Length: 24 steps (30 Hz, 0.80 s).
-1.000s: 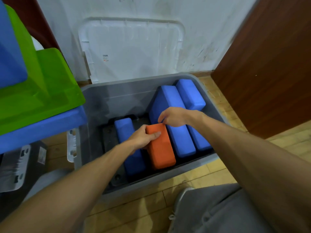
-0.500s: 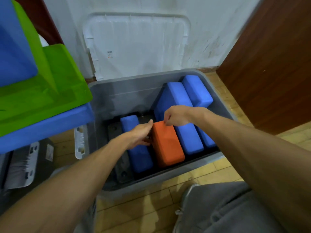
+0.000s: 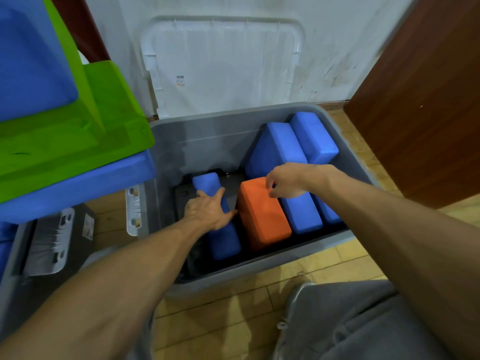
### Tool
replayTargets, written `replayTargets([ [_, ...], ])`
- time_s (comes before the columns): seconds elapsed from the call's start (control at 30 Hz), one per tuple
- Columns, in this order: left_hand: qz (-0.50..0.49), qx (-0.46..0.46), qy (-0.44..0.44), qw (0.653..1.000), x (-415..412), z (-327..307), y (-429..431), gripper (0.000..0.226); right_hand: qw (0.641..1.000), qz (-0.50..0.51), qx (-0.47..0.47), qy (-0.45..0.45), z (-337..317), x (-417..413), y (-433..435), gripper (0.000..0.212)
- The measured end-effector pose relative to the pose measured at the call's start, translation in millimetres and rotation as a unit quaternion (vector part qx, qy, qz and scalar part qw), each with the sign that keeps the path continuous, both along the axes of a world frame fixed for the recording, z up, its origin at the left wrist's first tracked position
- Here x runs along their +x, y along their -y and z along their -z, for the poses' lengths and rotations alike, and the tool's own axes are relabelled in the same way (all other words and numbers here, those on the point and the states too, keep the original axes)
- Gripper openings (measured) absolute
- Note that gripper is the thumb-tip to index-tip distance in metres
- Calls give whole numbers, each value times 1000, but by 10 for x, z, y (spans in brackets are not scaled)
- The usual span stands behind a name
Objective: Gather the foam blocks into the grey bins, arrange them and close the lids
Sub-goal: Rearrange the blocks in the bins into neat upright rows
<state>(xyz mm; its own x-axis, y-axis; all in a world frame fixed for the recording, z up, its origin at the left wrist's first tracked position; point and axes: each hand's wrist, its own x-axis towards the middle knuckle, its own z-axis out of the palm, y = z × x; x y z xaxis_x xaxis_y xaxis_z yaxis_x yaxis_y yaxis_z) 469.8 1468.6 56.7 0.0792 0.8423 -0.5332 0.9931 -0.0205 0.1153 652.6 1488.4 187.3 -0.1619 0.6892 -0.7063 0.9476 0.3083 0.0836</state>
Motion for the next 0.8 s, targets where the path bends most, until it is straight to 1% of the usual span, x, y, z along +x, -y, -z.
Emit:
replayTargets([
  [0.1, -59, -21, 9, 998, -19, 1, 50, 100, 1000, 1, -28, -3, -9, 46, 2, 40],
  [0.17, -105, -36, 49, 993, -39, -16, 98, 103, 999, 12, -31, -13, -2, 87, -6, 40],
  [0.23, -141, -24, 90, 986, -68, -78, 122, 96, 999, 20, -29, -17, -1, 97, -8, 41],
  [0.3, -153, -5, 110, 982, -128, -191, 96, 87, 999, 17, -21, -25, -18, 56, -4, 38],
  [0.37, -180, 5, 125, 976, -219, -367, 13, 77, 997, 25, 8, -73, -55, -4, -9, 30],
  [0.43, -210, 11, 145, 967, -285, -588, -76, 66, 988, 31, 26, -148, -71, -79, -34, 19],
  [0.5, -210, 30, 149, 966, -293, -836, -110, 61, 975, 37, 33, -216, -115, -177, -40, 16],
  [0.53, -204, 47, 150, 966, -278, -961, -114, 60, 969, 41, 27, -241, -142, -238, -31, 21],
  [0.57, -200, 66, 151, 966, -256, -1082, -121, 59, 964, 47, 13, -262, -163, -286, -18, 30],
  [0.6, -199, 84, 153, 964, -236, -1201, -143, 58, 959, 54, -6, -280, -177, -324, -7, 44],
  [0.7, -209, 110, 170, 957, -186, -1515, -304, 63, 933, 94, -70, -339, -169, -366, 3, 104],
  [0.73, -218, 108, 178, 953, -168, -1589, -379, 66, 920, 112, -76, -367, -163, -359, -5, 119],
  [0.77, -227, 103, 188, 950, -148, -1654, -446, 69, 907, 128, -70, -396, -168, -336, -20, 125],
  [0.8, -235, 97, 205, 945, -127, -1709, -505, 70, 894, 140, -56, -421, -197, -314, -29, 123],
])
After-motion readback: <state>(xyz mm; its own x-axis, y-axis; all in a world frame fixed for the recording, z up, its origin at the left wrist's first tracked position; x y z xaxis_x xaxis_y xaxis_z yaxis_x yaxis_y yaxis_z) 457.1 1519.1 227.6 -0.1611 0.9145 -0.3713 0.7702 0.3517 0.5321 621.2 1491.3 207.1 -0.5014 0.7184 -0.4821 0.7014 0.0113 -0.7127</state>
